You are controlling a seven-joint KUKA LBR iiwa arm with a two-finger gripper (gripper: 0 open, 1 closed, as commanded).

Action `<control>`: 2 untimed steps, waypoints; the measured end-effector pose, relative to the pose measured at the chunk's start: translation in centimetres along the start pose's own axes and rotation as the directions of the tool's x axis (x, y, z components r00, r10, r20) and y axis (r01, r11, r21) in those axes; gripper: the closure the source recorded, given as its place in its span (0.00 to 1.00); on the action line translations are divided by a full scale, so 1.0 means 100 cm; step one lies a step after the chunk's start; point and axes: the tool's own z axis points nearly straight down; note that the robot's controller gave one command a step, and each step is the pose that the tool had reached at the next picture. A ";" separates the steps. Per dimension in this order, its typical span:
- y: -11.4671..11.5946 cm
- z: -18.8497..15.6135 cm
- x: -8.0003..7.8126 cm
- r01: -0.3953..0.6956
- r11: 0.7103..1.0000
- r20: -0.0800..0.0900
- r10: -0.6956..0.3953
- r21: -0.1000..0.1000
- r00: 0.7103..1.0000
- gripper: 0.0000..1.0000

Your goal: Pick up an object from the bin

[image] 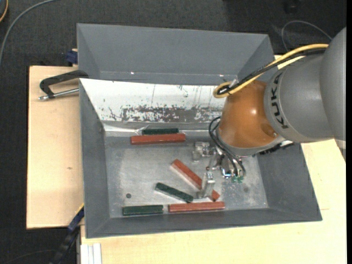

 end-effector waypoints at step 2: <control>-0.012 -0.226 -0.006 0.037 0.999 0.017 -0.037 0.000 0.999 1.00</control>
Offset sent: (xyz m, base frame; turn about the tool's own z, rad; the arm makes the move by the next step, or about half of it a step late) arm 0.0000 0.0000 0.0000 0.0000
